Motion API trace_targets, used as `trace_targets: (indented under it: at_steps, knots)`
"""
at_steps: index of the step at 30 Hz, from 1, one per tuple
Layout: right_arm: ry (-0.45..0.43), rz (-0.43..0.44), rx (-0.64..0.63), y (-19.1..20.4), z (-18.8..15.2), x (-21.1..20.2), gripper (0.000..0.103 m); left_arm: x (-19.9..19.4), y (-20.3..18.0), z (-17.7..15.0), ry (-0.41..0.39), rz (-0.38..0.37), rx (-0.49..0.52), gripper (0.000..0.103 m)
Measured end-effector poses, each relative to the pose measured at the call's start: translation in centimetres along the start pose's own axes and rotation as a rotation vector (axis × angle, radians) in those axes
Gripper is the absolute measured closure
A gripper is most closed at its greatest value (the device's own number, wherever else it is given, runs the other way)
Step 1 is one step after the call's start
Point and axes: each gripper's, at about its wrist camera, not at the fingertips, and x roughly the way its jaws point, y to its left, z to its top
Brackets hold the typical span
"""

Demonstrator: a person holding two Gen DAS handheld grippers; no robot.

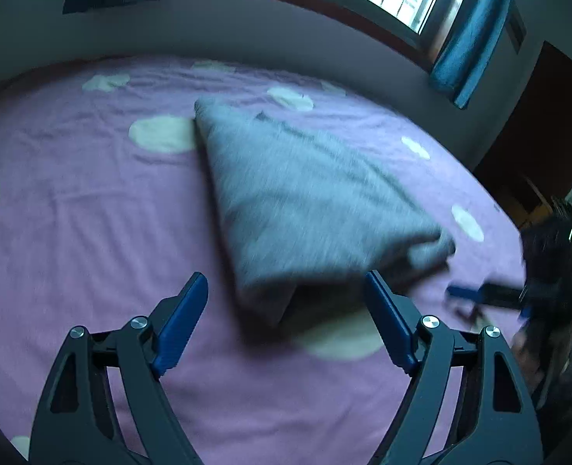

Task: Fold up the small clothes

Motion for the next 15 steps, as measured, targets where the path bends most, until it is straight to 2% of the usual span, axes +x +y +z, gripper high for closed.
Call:
trace_targets:
  at_steps: [3, 7, 15]
  knots:
    - [-0.014, 0.008, -0.002, 1.3, 1.5, -0.7, 0.023, 0.8, 0.6, -0.7, 0.031, 0.015, -0.002, 0.021]
    - [-0.018, 0.011, 0.022, 1.9, 4.4, 0.1, 0.023, 2.2, 1.7, -0.3, 0.048, -0.001, -0.079, 0.021]
    - [0.117, 0.048, 0.19, -0.9, 8.2, 6.1, 0.023, 2.8, 2.9, -0.2, 0.049, -0.027, -0.118, 0.021]
